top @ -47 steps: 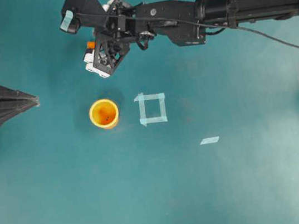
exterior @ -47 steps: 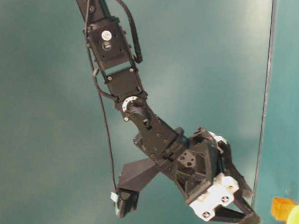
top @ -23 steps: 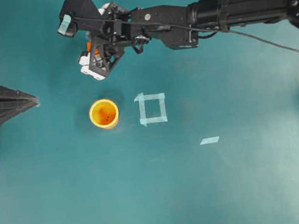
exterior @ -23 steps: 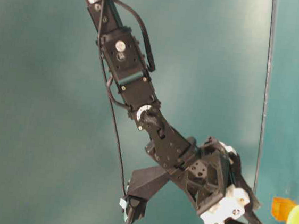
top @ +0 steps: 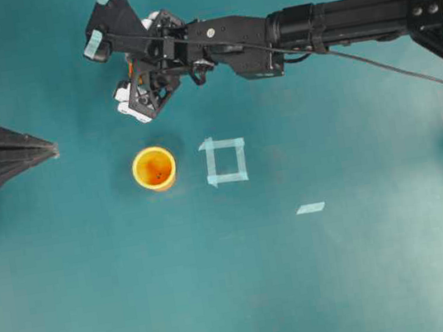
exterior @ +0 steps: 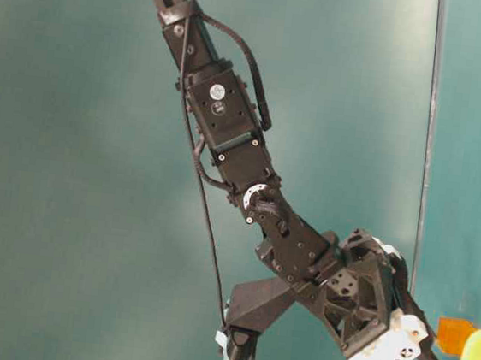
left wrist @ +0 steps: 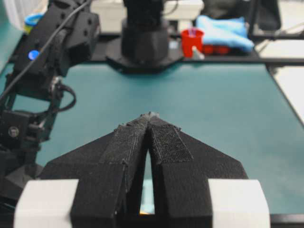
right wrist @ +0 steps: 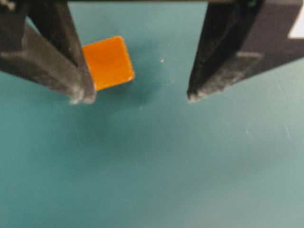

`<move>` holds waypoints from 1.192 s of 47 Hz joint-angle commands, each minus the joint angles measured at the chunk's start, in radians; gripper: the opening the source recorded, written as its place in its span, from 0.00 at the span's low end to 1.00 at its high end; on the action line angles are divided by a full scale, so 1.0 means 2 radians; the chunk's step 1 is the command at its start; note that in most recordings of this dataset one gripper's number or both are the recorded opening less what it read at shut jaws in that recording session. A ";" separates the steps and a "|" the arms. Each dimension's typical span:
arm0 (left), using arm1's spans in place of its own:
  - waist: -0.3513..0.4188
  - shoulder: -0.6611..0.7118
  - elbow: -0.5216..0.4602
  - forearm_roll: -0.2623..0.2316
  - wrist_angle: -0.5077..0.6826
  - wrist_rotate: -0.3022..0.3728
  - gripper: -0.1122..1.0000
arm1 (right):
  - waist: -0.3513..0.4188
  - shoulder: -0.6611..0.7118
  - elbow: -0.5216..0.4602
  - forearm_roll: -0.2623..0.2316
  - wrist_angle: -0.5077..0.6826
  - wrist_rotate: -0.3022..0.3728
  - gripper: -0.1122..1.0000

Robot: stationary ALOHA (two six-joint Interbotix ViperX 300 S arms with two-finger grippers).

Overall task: Lift the orange block with right arm.
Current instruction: 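Close the right gripper fingers on the orange cube, then raise the right gripper holding the orange cube off the table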

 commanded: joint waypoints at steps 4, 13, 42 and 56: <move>-0.001 0.004 -0.015 0.002 -0.002 0.001 0.10 | -0.004 -0.009 -0.005 -0.002 -0.001 0.001 0.74; -0.001 0.004 -0.015 0.002 -0.001 0.001 0.10 | -0.011 -0.009 0.008 -0.002 0.002 0.001 0.74; 0.005 0.004 -0.015 0.002 0.004 0.001 0.10 | -0.013 -0.009 0.013 -0.002 -0.005 0.001 0.58; 0.005 0.002 -0.015 0.002 0.004 0.001 0.10 | -0.005 -0.020 0.013 -0.002 -0.002 0.001 0.47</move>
